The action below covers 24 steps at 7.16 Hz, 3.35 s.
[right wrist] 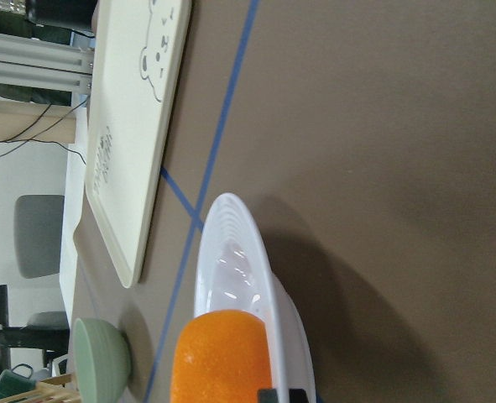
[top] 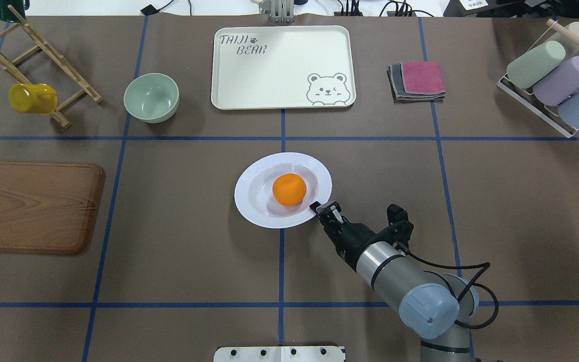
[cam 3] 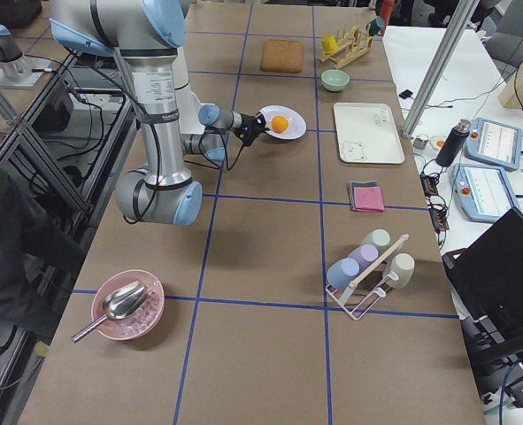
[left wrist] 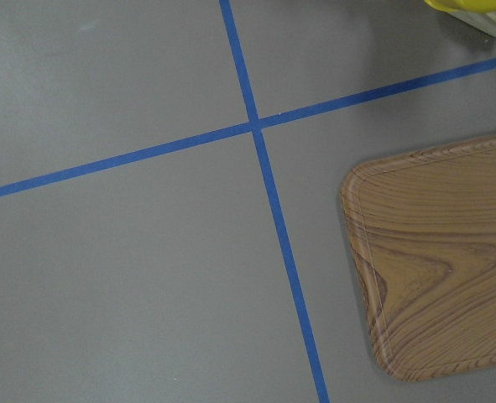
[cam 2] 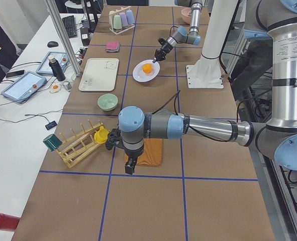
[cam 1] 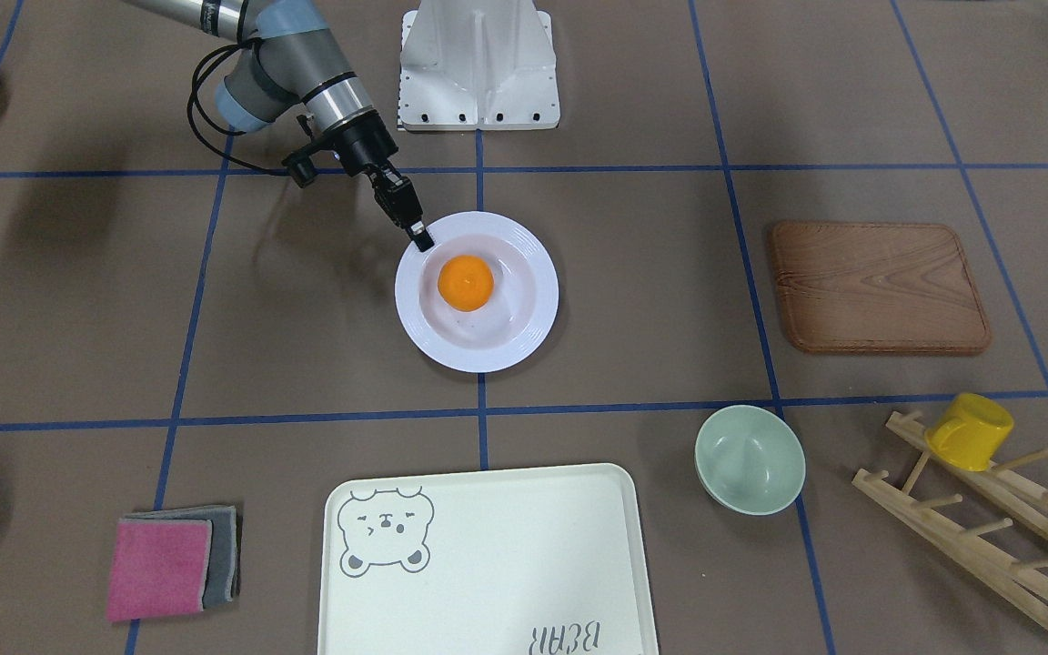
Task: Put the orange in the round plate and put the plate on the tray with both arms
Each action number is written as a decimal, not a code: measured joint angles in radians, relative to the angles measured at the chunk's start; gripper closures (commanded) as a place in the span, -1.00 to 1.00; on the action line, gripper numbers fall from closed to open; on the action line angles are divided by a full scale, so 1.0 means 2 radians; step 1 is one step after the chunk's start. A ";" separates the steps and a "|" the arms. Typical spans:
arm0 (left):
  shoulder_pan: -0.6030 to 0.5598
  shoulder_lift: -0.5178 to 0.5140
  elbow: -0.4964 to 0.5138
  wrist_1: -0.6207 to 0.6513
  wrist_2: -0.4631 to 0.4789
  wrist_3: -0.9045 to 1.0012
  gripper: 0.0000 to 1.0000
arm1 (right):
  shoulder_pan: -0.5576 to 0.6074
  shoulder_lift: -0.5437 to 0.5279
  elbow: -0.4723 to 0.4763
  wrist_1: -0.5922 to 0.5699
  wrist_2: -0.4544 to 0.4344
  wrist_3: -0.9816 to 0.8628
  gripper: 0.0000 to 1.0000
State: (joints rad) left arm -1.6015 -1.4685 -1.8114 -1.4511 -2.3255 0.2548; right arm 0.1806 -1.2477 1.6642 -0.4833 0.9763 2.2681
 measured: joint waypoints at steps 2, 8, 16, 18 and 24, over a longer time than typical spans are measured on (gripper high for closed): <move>0.000 0.007 -0.004 0.000 0.000 -0.001 -0.98 | 0.021 0.005 0.002 0.020 -0.020 0.005 1.00; 0.000 0.013 -0.013 0.000 -0.001 -0.002 -0.98 | 0.130 0.113 -0.119 0.027 -0.047 0.021 1.00; 0.001 0.012 -0.021 0.001 0.000 -0.004 -0.98 | 0.159 0.292 -0.398 -0.018 -0.038 0.137 -0.99; 0.001 0.012 -0.024 0.001 0.000 -0.004 -0.98 | 0.148 0.280 -0.365 -0.042 -0.033 0.109 -1.00; 0.000 0.015 -0.026 0.001 0.000 -0.003 -0.98 | 0.219 0.171 -0.069 -0.330 0.207 -0.194 -1.00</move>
State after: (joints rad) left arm -1.6014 -1.4389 -1.8635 -1.4492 -2.3259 0.2491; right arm 0.6183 -0.9064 1.5255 -1.1427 1.3898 1.8791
